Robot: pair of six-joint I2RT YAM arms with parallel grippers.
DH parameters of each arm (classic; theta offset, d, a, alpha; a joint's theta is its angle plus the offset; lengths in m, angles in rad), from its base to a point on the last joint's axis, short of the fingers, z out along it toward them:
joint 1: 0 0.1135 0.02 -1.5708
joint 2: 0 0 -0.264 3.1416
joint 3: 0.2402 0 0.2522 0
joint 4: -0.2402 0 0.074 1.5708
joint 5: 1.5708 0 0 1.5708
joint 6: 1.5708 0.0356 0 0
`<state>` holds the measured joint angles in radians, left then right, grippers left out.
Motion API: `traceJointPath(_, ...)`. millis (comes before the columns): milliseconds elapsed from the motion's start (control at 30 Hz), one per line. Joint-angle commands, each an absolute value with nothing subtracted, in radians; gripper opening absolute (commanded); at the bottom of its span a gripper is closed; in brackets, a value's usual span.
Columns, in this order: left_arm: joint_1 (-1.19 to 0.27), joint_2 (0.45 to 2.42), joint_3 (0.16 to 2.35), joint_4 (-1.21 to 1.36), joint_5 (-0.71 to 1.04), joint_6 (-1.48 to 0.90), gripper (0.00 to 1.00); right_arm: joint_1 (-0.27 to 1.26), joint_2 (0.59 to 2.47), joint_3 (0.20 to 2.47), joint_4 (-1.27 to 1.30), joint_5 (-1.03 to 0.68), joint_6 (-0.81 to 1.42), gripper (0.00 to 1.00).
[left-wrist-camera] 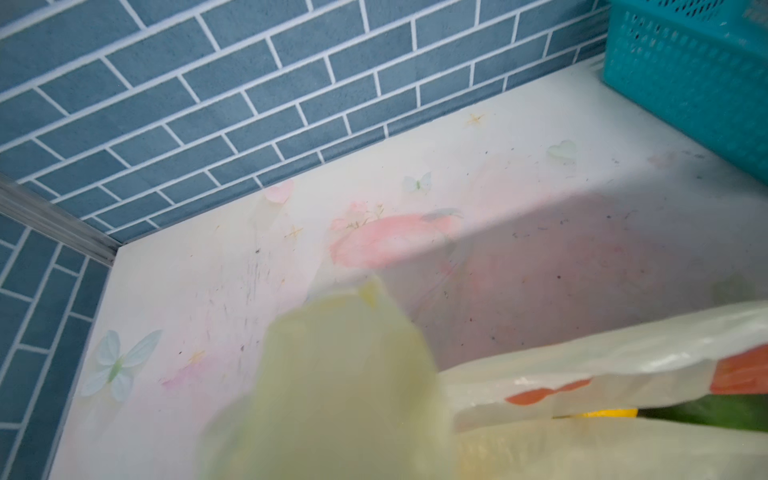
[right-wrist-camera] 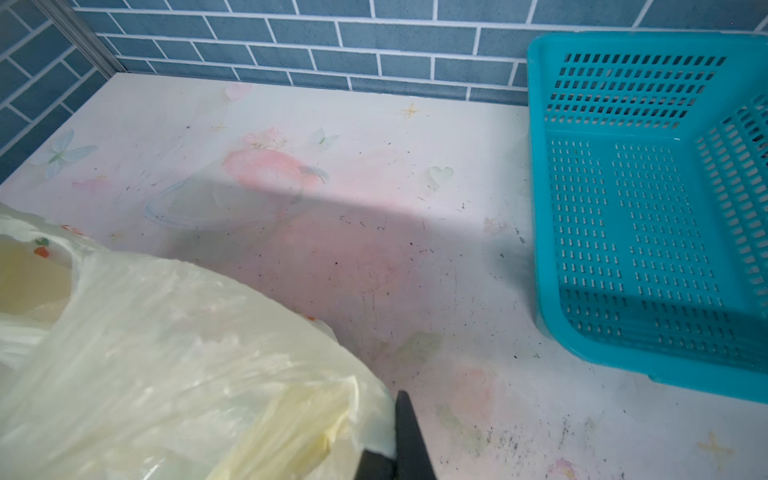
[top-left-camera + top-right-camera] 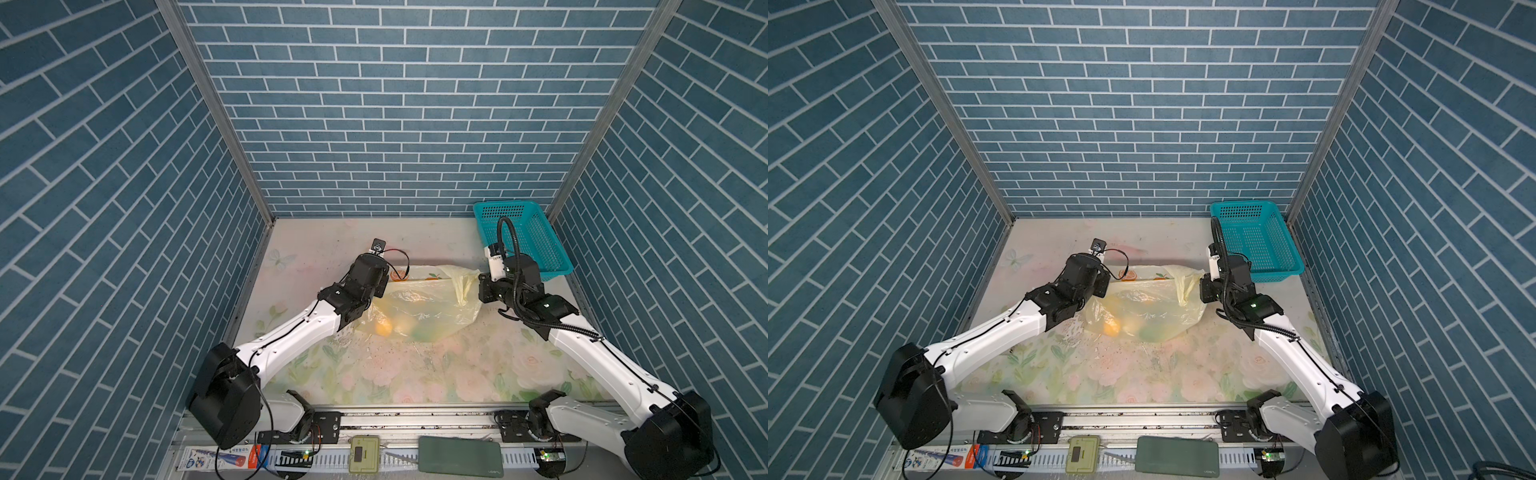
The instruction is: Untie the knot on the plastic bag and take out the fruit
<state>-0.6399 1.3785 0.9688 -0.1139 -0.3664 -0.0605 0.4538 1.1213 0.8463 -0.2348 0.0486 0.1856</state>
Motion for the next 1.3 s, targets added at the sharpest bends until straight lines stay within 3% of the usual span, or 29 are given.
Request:
traceJointPath(0, -0.61, 1.451, 1.026, -0.002, -0.312, -0.026, 0.04, 0.419, 1.153, 0.878, -0.178, 0.117, 0.173, 0.0)
traceJointPath(100, -0.59, 1.514, 1.09, 0.048, -0.276, -0.006, 0.0, 0.386, 1.17, 0.888, -0.151, 0.114, 0.165, 0.0)
traceJointPath(367, -0.557, 1.603, 1.21, 0.122, -0.174, 0.027, 0.0, 0.321, 1.177, 0.923, -0.143, 0.079, 0.142, 0.0)
traceJointPath(600, -0.557, 1.509, 1.134, 0.143, -0.018, 0.006, 0.0, 0.318, 1.158, 0.96, -0.271, -0.08, 0.152, 0.0)
traceJointPath(700, -0.559, 1.427, 1.045, 0.145, 0.068, -0.029, 0.0, 0.318, 1.17, 1.026, -0.433, -0.211, 0.123, 0.25)
traceJointPath(767, -0.561, 1.365, 0.976, 0.147, 0.083, -0.054, 0.0, 0.318, 1.155, 1.065, -0.525, -0.263, 0.091, 0.49)
traceJointPath(867, -0.563, 1.288, 0.9, 0.146, 0.092, -0.069, 0.0, 0.318, 1.14, 1.142, -0.629, -0.35, 0.038, 0.67)
traceJointPath(1100, -0.565, 1.211, 0.842, 0.137, 0.118, -0.067, 0.0, 0.327, 1.259, 1.385, -0.742, -0.597, -0.025, 0.74)
traceJointPath(1267, -0.567, 1.184, 0.818, 0.15, 0.137, -0.08, 0.0, 0.379, 1.372, 1.499, -0.7, -0.562, -0.044, 0.76)
